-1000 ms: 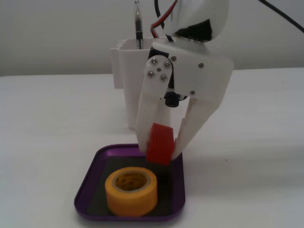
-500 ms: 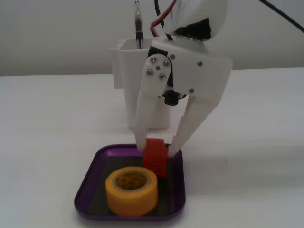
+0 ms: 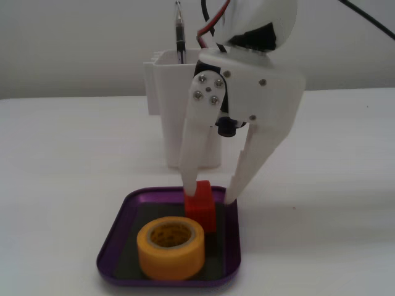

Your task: Pick up the red cube and place it in the box.

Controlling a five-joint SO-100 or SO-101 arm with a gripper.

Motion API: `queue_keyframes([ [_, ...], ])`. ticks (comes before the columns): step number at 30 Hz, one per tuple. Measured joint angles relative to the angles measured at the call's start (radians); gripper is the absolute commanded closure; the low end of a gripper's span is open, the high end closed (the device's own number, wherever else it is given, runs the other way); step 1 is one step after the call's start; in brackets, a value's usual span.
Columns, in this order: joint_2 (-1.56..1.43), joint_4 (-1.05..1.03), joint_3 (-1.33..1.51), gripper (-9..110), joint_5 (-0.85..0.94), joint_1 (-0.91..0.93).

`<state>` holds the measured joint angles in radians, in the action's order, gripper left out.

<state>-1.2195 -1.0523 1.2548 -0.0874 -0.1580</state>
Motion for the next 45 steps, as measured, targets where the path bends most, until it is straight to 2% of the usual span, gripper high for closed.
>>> queue_keyframes([
  [5, -0.084, -0.178, -0.087, 83, 0.003, -0.006],
  [15, -0.440, -0.448, -0.106, 83, 0.006, 0.000],
  [20, -0.647, -0.522, -0.008, 83, 0.005, 0.049],
  [26, -0.907, -0.520, 0.318, 83, 0.058, 0.160],
  [31, -1.169, -0.367, 0.686, 83, 0.158, 0.250],
  [38, -1.589, -0.183, 1.181, 83, 0.196, 0.259],
  [45, -1.956, -0.147, 1.618, 83, 0.196, 0.258],
])
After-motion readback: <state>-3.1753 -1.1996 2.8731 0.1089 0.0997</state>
